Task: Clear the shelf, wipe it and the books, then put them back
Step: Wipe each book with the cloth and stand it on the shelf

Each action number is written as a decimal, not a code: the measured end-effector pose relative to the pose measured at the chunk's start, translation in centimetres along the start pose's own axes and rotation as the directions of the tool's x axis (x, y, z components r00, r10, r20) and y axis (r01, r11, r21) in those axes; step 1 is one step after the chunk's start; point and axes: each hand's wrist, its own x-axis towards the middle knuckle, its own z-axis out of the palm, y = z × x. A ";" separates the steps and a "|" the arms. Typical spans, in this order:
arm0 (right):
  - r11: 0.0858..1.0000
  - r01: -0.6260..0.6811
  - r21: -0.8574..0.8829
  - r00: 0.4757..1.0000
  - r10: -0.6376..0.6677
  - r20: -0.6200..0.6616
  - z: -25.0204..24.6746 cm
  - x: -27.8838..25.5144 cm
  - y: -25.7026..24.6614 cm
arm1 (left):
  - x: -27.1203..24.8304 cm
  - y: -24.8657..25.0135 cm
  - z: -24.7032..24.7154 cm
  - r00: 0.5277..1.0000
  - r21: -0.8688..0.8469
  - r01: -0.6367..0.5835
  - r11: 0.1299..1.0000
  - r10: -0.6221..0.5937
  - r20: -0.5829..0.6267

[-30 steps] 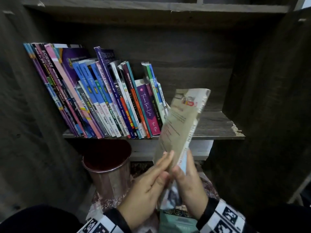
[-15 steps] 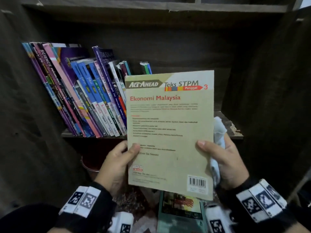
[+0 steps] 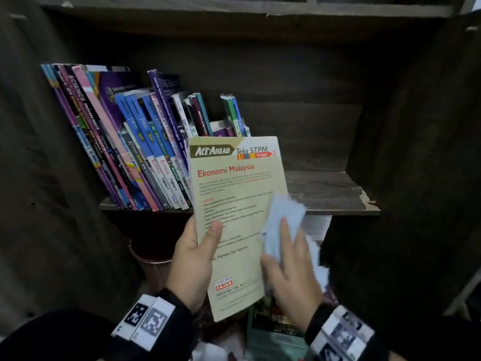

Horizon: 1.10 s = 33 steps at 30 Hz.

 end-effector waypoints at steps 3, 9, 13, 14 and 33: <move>0.897 0.414 -0.156 0.906 -0.389 0.169 2.5 -1.4 -0.7 | 0.4 0.2 -0.2 0.999 0.051 -0.042 0.998 0.042 -0.002; 0.879 0.397 -0.263 0.877 -0.448 -0.173 -0.4 3.9 1.7 | -0.5 0.0 0.3 0.992 0.128 -0.024 0.991 0.007 0.127; 1.000 0.004 0.010 0.954 -0.001 -0.301 -0.3 4.0 1.2 | -1.1 -0.3 0.8 0.986 0.170 -0.040 0.985 0.012 0.165; 1.000 0.002 0.003 0.961 -0.001 -0.276 0.4 3.1 0.5 | -1.1 -0.4 0.8 0.986 0.183 -0.044 0.982 0.013 0.166; 0.895 0.374 -0.244 0.910 -0.405 -0.093 4.0 -0.5 -1.0 | -0.5 -0.5 1.0 0.987 0.177 -0.063 0.982 0.035 0.158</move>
